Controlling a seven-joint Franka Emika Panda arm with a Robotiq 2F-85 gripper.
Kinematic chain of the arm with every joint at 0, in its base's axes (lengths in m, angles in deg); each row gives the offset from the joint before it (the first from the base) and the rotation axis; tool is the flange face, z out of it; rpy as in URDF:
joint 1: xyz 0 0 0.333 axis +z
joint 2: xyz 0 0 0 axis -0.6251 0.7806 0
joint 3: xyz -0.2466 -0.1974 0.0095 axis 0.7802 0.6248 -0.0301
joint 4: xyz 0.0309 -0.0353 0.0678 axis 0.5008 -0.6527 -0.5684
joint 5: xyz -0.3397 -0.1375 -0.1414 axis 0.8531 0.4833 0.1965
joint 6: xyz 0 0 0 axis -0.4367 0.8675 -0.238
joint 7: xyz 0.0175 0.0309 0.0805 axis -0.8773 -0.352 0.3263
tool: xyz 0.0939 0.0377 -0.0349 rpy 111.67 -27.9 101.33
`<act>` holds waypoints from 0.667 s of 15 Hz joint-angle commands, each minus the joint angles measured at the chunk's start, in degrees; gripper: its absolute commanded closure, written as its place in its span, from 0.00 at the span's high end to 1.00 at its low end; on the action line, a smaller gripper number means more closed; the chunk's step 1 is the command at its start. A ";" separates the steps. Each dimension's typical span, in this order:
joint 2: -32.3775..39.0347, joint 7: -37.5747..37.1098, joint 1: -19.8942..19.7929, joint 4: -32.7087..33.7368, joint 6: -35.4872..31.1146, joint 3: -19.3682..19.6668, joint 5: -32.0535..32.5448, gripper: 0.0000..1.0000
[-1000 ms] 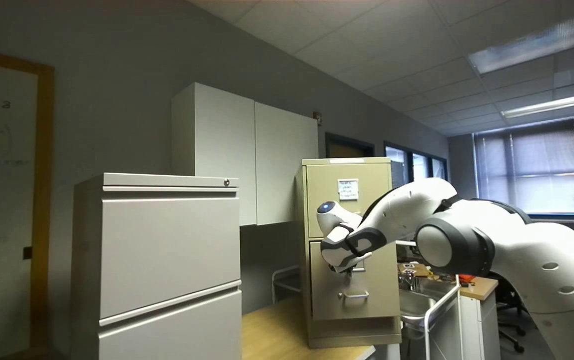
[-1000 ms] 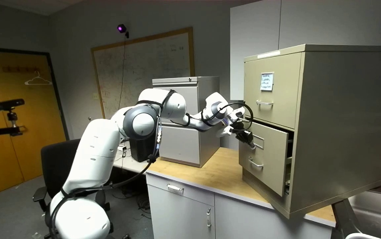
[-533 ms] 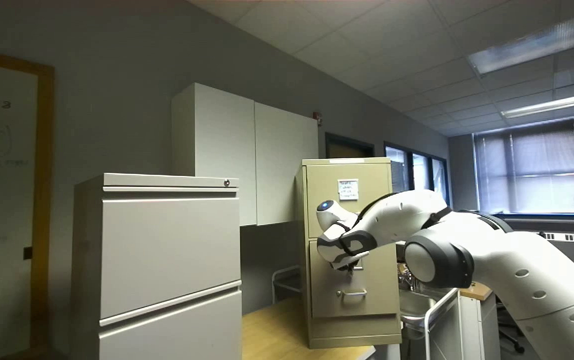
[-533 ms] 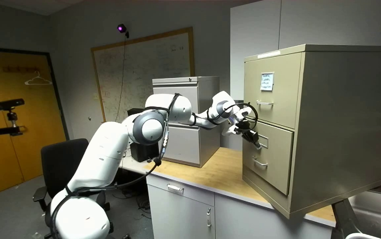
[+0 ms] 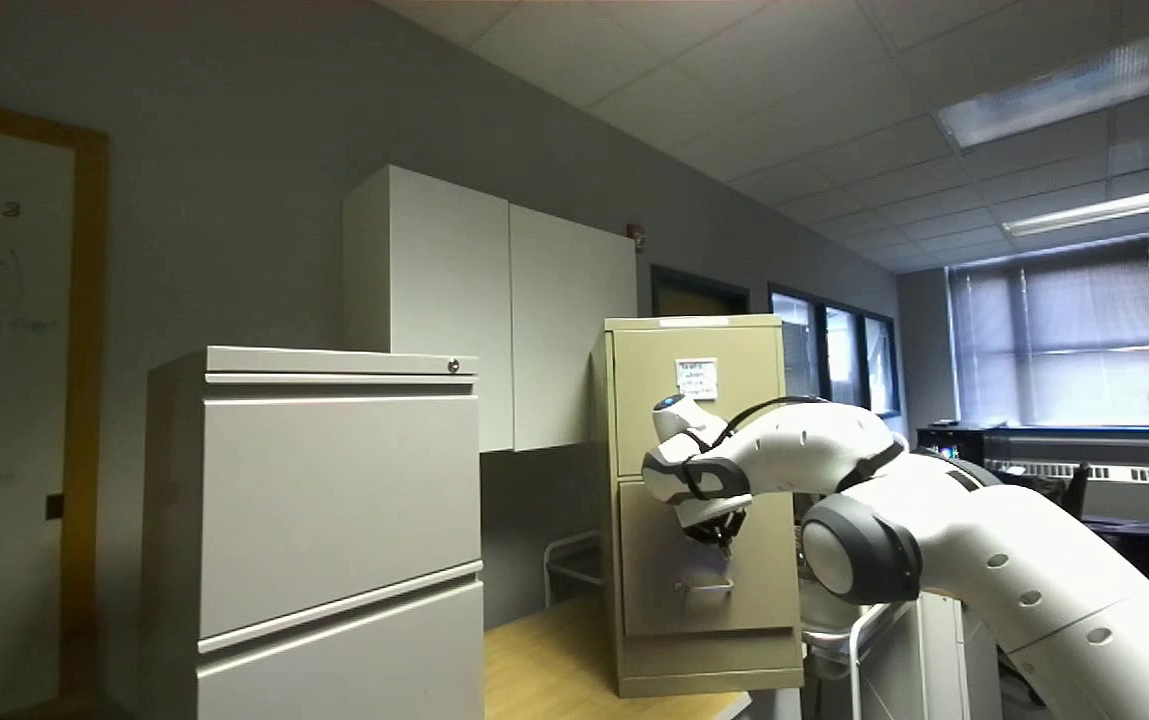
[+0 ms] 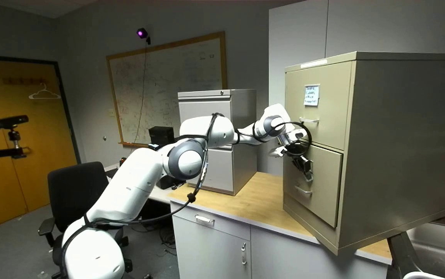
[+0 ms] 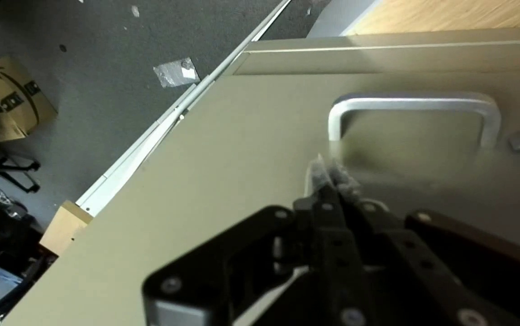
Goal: Close the bottom drawer of the right cabinet
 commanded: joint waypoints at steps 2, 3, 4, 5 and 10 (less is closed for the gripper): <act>8.68 3.20 -5.07 15.22 5.08 -0.21 -3.38 0.00; 9.78 3.55 -5.75 17.18 6.32 -0.24 -3.76 0.00; 10.83 3.88 -6.32 19.06 7.49 -0.17 -3.90 0.00; 11.84 4.26 -6.88 20.89 8.69 -0.20 -4.14 0.00; 13.64 4.33 -7.52 24.40 11.09 -0.41 -3.88 0.00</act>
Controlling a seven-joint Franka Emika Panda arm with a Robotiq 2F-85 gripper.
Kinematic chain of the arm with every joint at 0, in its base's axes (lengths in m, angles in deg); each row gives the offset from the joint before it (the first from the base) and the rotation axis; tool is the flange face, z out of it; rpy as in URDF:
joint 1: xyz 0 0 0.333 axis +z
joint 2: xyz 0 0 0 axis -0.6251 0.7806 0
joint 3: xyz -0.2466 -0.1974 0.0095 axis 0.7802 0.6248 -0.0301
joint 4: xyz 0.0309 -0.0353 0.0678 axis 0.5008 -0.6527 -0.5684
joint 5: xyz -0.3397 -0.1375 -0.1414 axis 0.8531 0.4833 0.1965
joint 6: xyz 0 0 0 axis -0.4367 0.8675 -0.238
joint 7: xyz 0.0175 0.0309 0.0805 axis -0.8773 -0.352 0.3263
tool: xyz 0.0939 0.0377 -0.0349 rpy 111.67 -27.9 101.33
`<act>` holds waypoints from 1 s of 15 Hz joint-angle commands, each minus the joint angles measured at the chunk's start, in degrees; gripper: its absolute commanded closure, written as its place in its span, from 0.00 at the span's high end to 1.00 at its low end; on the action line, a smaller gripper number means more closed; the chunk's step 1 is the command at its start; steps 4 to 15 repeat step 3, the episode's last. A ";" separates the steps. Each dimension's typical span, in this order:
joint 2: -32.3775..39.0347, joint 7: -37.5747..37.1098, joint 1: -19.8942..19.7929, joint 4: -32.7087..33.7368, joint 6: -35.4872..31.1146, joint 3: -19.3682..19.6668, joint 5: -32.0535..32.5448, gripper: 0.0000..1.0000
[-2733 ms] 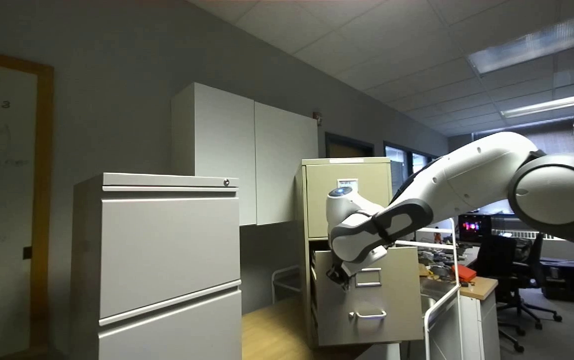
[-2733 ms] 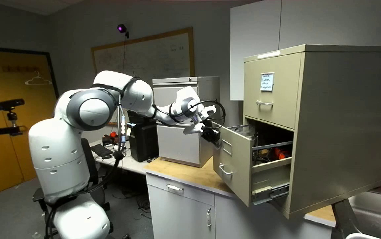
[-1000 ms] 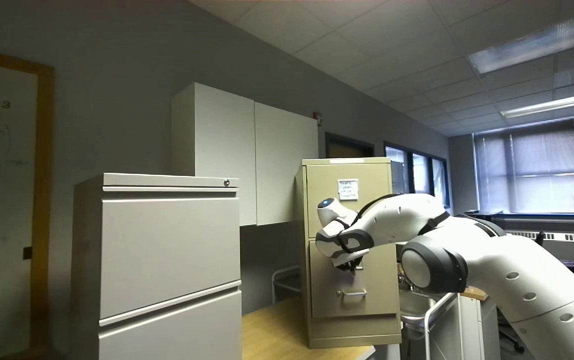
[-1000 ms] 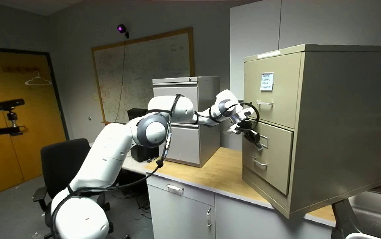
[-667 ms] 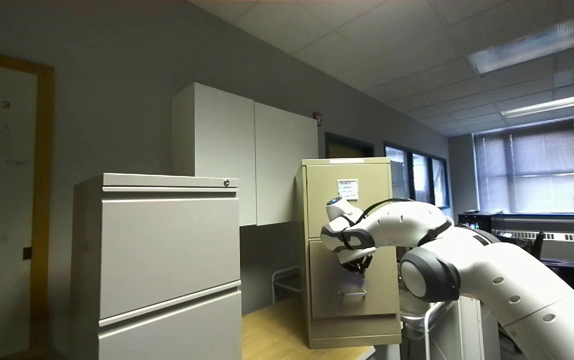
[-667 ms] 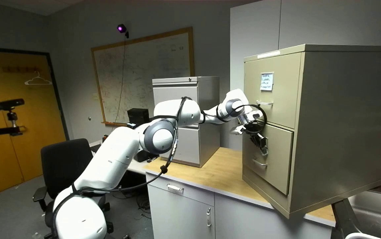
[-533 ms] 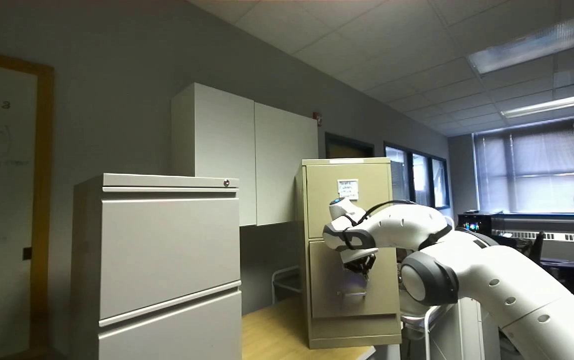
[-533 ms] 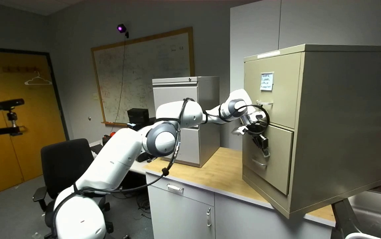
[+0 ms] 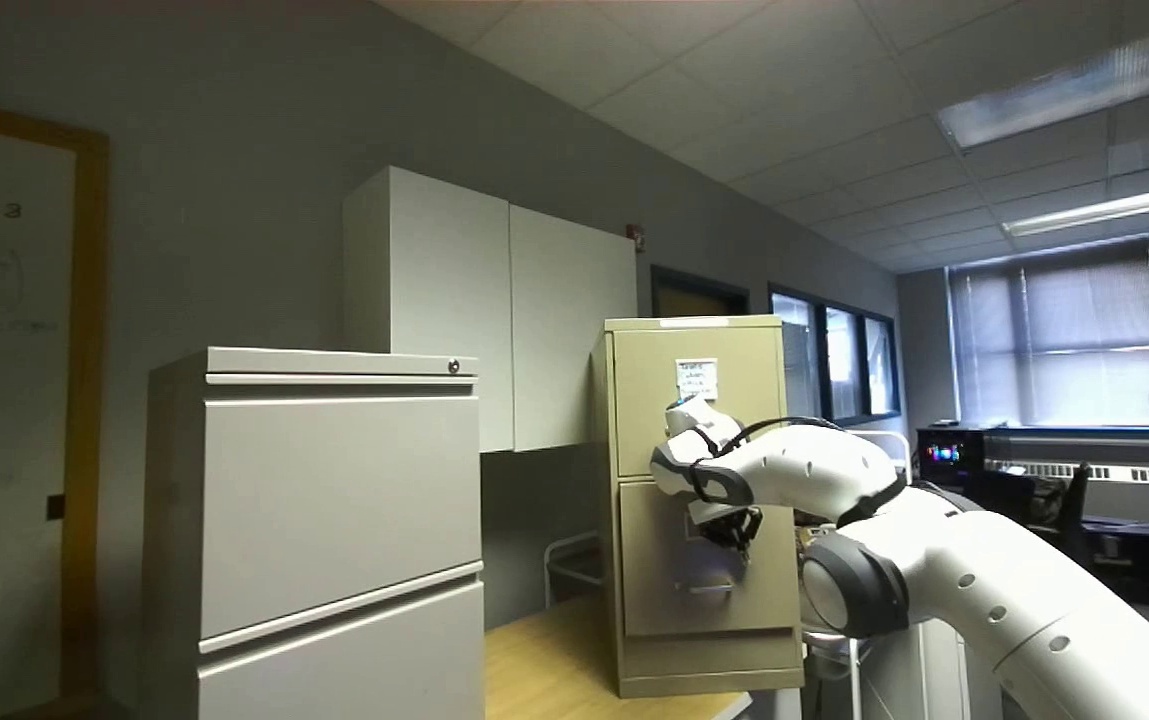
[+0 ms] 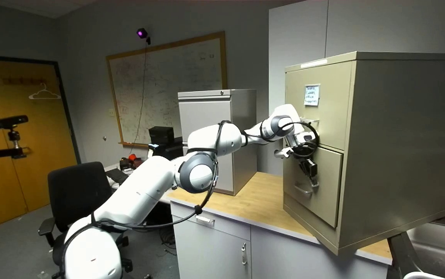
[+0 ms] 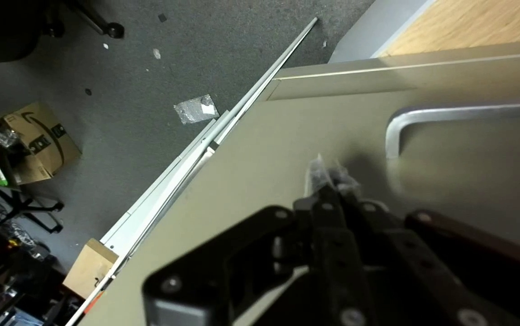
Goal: Close the bottom drawer of the right cabinet
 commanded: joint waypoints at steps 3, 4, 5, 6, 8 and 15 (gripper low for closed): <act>5.59 4.06 -3.15 10.27 1.87 -0.73 -0.84 0.00; 5.59 4.06 -3.15 10.27 1.87 -0.73 -0.84 0.00; 5.59 4.06 -3.15 10.27 1.87 -0.73 -0.84 0.00; 5.59 4.06 -3.15 10.27 1.87 -0.73 -0.84 0.00; 5.59 4.06 -3.15 10.27 1.87 -0.73 -0.84 0.00; 5.59 4.06 -3.15 10.27 1.87 -0.73 -0.84 0.00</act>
